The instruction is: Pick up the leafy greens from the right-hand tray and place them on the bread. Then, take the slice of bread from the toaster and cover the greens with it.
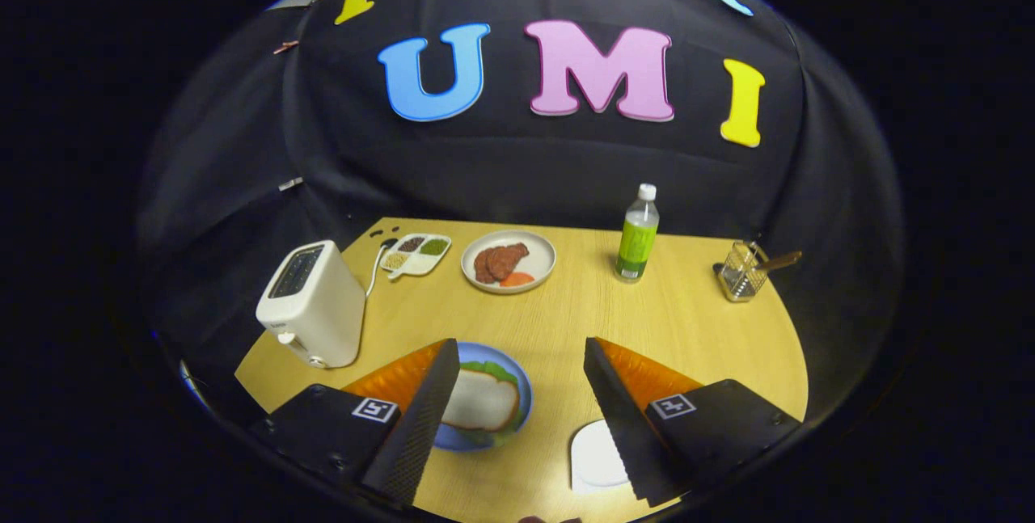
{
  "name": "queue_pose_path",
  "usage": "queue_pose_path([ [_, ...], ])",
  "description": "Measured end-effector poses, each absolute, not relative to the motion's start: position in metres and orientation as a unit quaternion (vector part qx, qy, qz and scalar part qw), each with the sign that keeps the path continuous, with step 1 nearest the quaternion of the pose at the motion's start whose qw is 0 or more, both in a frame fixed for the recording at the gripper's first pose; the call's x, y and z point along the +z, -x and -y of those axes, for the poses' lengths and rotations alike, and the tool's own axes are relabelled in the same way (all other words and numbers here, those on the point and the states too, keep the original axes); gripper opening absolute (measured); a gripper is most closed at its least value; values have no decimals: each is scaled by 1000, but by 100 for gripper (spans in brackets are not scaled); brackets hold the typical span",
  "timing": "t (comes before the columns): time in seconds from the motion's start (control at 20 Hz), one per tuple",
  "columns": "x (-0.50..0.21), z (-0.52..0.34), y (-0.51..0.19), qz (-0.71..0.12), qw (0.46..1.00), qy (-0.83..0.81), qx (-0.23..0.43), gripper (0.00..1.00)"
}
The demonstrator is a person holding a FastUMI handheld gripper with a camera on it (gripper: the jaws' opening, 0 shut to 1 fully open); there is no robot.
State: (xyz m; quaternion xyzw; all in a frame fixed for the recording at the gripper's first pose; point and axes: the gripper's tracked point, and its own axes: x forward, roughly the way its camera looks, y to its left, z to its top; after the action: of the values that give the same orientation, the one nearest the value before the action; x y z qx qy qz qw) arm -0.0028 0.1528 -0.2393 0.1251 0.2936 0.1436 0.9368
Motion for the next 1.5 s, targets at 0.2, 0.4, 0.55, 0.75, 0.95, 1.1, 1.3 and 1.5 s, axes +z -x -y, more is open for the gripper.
queue_pose_path([
  [0.2, -176, -141, 3, -230, 955, -117, 146, 98],
  [0.4, -141, -131, 15, -187, 965, -113, 144, 98],
  [0.55, -136, -127, 29, -172, 970, -92, 145, 98],
  [0.75, -137, -128, 40, -166, 970, -81, 157, 98],
  [0.95, -131, -130, 31, -156, 969, -88, 169, 98],
  [1.1, -132, -136, 22, -144, 968, -88, 188, 98],
  [1.3, -146, -145, 18, -160, 960, -74, 220, 98],
  [1.5, -145, -147, 15, -163, 954, -71, 243, 98],
])
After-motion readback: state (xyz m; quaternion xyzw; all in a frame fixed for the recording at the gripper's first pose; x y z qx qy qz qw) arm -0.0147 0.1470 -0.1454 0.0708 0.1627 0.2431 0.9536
